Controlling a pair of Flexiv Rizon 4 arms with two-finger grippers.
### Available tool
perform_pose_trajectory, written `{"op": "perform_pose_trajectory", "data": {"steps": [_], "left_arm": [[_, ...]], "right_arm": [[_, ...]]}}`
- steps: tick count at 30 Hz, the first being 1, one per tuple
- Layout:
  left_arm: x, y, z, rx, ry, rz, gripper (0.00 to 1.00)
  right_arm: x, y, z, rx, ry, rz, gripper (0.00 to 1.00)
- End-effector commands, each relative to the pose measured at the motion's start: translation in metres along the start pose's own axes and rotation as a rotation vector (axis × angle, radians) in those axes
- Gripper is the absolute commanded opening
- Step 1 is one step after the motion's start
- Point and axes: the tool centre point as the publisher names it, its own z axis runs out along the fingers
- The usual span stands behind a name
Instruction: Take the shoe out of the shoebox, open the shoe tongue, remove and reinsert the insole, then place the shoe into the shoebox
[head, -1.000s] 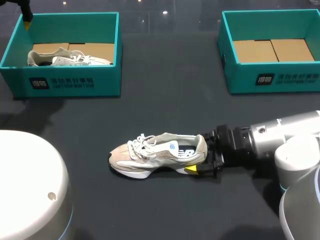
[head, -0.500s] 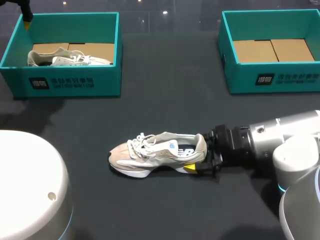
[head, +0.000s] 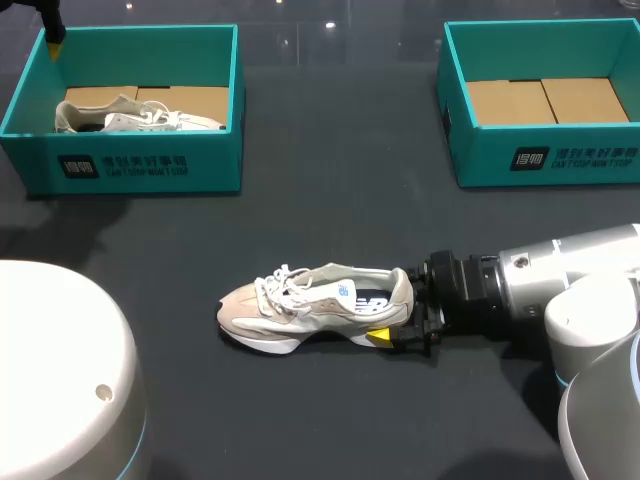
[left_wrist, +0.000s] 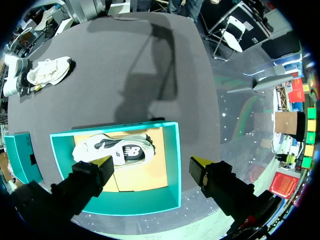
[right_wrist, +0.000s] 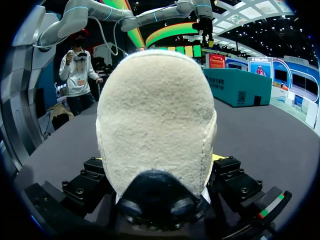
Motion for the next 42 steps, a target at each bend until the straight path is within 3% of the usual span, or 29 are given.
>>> {"op": "perform_pose_trajectory", "data": {"steps": [1, 5, 6, 8, 13, 15, 20, 31, 34, 40, 42], "left_arm": [[0.000, -0.001, 0.000, -0.001, 0.002, 0.001, 1.00], [0.000, -0.001, 0.000, -0.001, 0.002, 0.001, 1.00], [-0.003, -0.002, -0.014, -0.054, -0.015, -0.012, 1.00], [-0.010, -0.010, -0.036, -0.082, -0.051, -0.115, 1.00], [-0.032, -0.041, -0.063, -0.040, -0.060, -0.448, 1.00], [-0.039, -0.052, -0.067, 0.022, -0.072, -0.576, 1.00], [-0.066, -0.081, -0.065, 0.066, -0.064, -0.737, 1.00], [-0.066, -0.081, -0.065, 0.066, -0.064, -0.737, 1.00], [-0.085, -0.091, -0.068, 0.071, -0.019, -0.970, 1.00], [-0.123, -0.114, -0.059, 0.173, 0.032, -1.376, 1.00], [-0.136, -0.124, -0.054, 0.164, 0.053, -1.546, 1.00]], "right_arm": [[-0.001, -0.001, 0.003, 0.006, 0.001, 0.001, 0.00], [-0.001, -0.001, 0.003, 0.006, 0.001, 0.001, 0.00], [-0.001, -0.001, 0.003, 0.006, 0.001, 0.001, 0.00], [-0.001, -0.001, 0.003, 0.006, 0.001, 0.001, 0.00], [-0.001, -0.001, 0.003, 0.006, 0.001, 0.001, 0.00], [-0.001, -0.001, 0.003, 0.006, 0.001, 0.001, 0.00], [-0.001, -0.001, 0.003, 0.006, 0.001, 0.001, 0.00], [-0.001, -0.001, 0.003, 0.006, 0.001, 0.001, 0.00], [-0.001, -0.001, 0.003, 0.006, 0.001, 0.001, 0.00], [-0.001, -0.001, 0.003, 0.006, 0.001, 0.001, 0.00], [-0.001, -0.001, 0.003, 0.006, 0.001, 0.001, 0.00]]}}
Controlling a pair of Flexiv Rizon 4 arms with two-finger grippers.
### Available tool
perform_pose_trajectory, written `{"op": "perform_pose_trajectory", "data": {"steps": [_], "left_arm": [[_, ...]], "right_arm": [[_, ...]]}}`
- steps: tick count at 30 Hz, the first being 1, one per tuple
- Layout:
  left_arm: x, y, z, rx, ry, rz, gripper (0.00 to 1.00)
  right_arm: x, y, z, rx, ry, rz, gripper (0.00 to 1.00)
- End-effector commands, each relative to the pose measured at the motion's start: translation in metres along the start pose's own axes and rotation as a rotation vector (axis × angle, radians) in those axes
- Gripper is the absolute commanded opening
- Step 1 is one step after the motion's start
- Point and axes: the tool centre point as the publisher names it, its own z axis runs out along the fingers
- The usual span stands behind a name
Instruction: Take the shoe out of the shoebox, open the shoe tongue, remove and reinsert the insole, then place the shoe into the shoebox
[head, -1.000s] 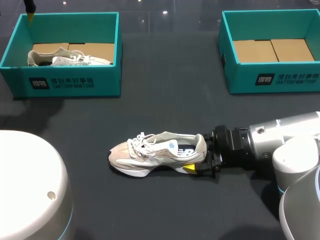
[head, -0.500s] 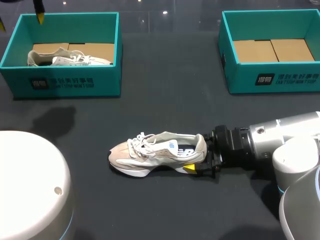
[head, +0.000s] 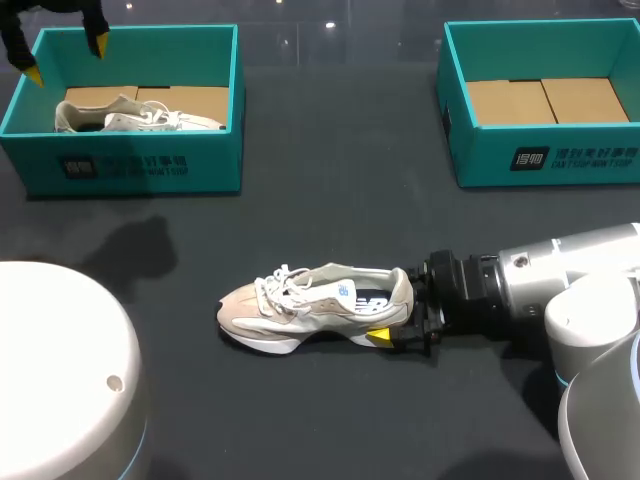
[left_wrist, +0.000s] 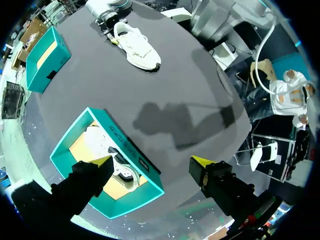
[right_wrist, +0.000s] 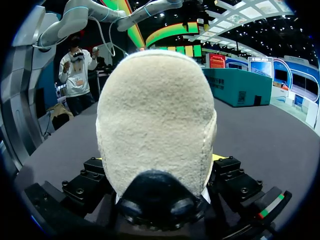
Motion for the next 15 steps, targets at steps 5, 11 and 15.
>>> {"op": "perform_pose_trajectory", "data": {"steps": [5, 11, 15], "left_arm": [[-0.002, -0.056, 0.021, -0.078, 0.076, -0.611, 1.00], [-0.002, -0.056, 0.021, -0.078, 0.076, -0.611, 1.00], [-0.002, -0.056, 0.021, -0.078, 0.076, -0.611, 1.00]], "right_arm": [[-0.001, -0.001, 0.003, 0.004, 0.000, 0.000, 0.00], [-0.001, -0.001, 0.003, 0.004, 0.000, 0.000, 0.00], [-0.001, -0.001, 0.003, 0.004, 0.000, 0.000, 0.00]]}}
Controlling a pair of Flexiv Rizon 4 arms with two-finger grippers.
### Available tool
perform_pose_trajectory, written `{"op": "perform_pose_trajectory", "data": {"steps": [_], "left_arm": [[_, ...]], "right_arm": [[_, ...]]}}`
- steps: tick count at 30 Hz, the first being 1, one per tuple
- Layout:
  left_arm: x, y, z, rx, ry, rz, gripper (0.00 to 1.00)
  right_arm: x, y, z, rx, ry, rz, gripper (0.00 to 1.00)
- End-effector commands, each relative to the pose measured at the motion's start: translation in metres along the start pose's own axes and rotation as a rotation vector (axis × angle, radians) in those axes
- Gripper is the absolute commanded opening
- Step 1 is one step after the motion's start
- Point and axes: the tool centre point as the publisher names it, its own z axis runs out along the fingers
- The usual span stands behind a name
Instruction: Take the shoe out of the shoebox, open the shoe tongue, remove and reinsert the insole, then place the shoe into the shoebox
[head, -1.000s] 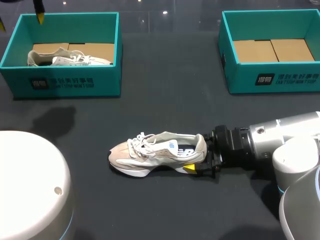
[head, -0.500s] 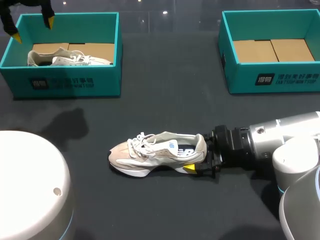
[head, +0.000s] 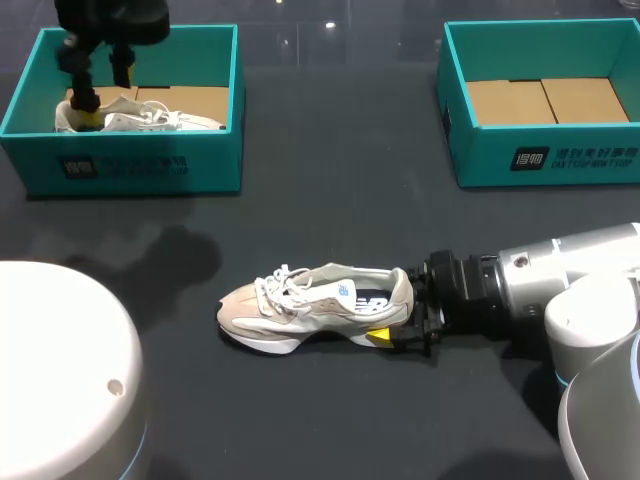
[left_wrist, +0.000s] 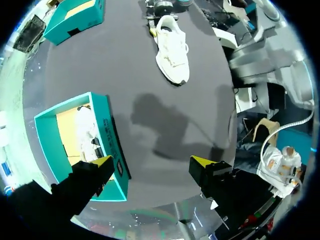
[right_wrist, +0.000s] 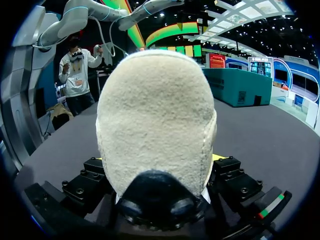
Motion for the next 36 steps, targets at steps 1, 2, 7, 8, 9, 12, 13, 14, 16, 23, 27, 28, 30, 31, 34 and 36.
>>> {"op": "perform_pose_trajectory", "data": {"steps": [1, 2, 7, 8, 9, 12, 13, 14, 16, 23, 27, 28, 30, 31, 34, 36], "left_arm": [[0.001, -0.007, -0.002, 0.013, 0.018, -0.167, 1.00], [0.007, -0.011, -0.001, 0.055, 0.036, -0.207, 1.00], [0.037, -0.043, 0.005, 0.140, 0.006, -0.468, 1.00], [0.044, -0.049, 0.005, 0.155, 0.008, -0.514, 1.00], [0.047, -0.055, 0.006, 0.185, 0.058, -0.565, 1.00], [0.052, -0.074, 0.013, 0.179, 0.055, -0.759, 1.00], [0.052, -0.080, 0.014, 0.149, 0.052, -0.774, 1.00], [0.052, -0.080, 0.014, 0.149, 0.052, -0.774, 1.00], [0.052, -0.080, 0.014, 0.149, 0.052, -0.774, 1.00], [0.052, -0.080, 0.014, 0.149, 0.052, -0.774, 1.00], [0.066, -0.096, 0.017, 0.164, 0.066, -0.879, 1.00], [0.071, -0.103, 0.018, 0.168, 0.070, -0.897, 1.00], [0.083, -0.117, 0.023, 0.172, 0.074, -0.899, 1.00], [0.088, -0.124, 0.027, 0.171, 0.076, -0.903, 1.00], [0.096, -0.145, 0.039, 0.174, 0.080, -0.935, 1.00], [0.100, -0.156, 0.045, 0.170, 0.078, -0.991, 1.00]], "right_arm": [[-0.001, -0.001, 0.003, 0.004, -0.001, 0.000, 0.00], [-0.001, -0.001, 0.003, 0.004, -0.001, 0.000, 0.00], [-0.001, -0.001, 0.003, 0.004, -0.001, 0.000, 0.00], [-0.001, -0.001, 0.003, 0.004, -0.001, 0.000, 0.00], [-0.001, -0.001, 0.003, 0.004, -0.001, 0.000, 0.00], [-0.001, -0.001, 0.003, 0.004, -0.001, 0.000, 0.00], [-0.001, -0.001, 0.003, 0.004, -0.001, 0.000, 0.00], [-0.001, -0.001, 0.003, 0.004, -0.001, 0.000, 0.00], [-0.001, -0.001, 0.003, 0.004, -0.001, 0.000, 0.00], [-0.001, -0.001, 0.003, 0.004, -0.001, 0.000, 0.00], [-0.001, -0.001, 0.003, 0.004, -0.001, 0.000, 0.00], [-0.001, -0.001, 0.003, 0.004, -0.001, 0.000, 0.00], [-0.001, -0.001, 0.003, 0.004, -0.001, 0.000, 0.00], [-0.001, -0.001, 0.003, 0.004, -0.001, 0.000, 0.00], [-0.001, -0.001, 0.003, 0.004, -0.001, 0.000, 0.00], [-0.001, -0.001, 0.003, 0.004, -0.001, 0.000, 0.00]]}}
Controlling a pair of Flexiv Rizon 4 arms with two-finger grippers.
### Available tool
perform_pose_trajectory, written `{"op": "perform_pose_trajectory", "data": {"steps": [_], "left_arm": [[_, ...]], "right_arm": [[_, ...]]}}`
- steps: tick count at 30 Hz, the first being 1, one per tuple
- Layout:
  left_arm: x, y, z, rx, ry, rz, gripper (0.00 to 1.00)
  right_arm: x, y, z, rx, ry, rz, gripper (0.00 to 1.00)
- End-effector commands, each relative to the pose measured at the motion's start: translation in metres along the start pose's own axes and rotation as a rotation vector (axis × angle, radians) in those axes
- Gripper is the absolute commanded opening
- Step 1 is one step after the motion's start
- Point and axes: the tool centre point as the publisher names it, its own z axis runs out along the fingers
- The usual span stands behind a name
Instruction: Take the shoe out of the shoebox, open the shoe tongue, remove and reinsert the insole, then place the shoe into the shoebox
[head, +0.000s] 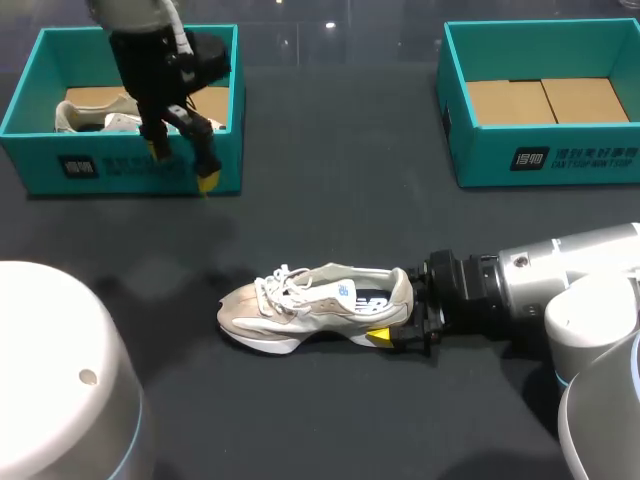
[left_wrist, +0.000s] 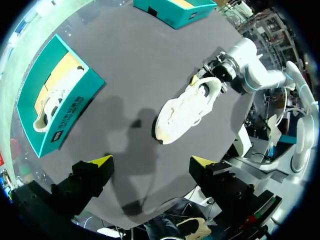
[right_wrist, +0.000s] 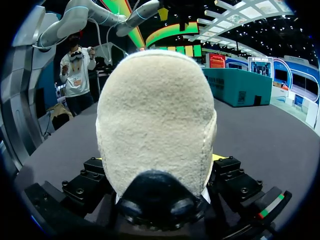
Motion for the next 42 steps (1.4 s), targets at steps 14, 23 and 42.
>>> {"op": "perform_pose_trajectory", "data": {"steps": [14, 23, 42], "left_arm": [[0.041, -0.008, 0.027, -0.036, -0.056, -0.151, 1.00], [0.094, -0.036, 0.060, -0.038, -0.062, -0.379, 1.00], [0.126, -0.064, 0.096, 0.007, -0.176, -0.568, 1.00]], "right_arm": [[-0.001, -0.001, 0.003, 0.004, -0.001, 0.001, 0.00], [-0.001, -0.001, 0.003, 0.004, -0.001, 0.001, 0.00], [-0.001, -0.001, 0.003, 0.004, -0.001, 0.001, 0.00]]}}
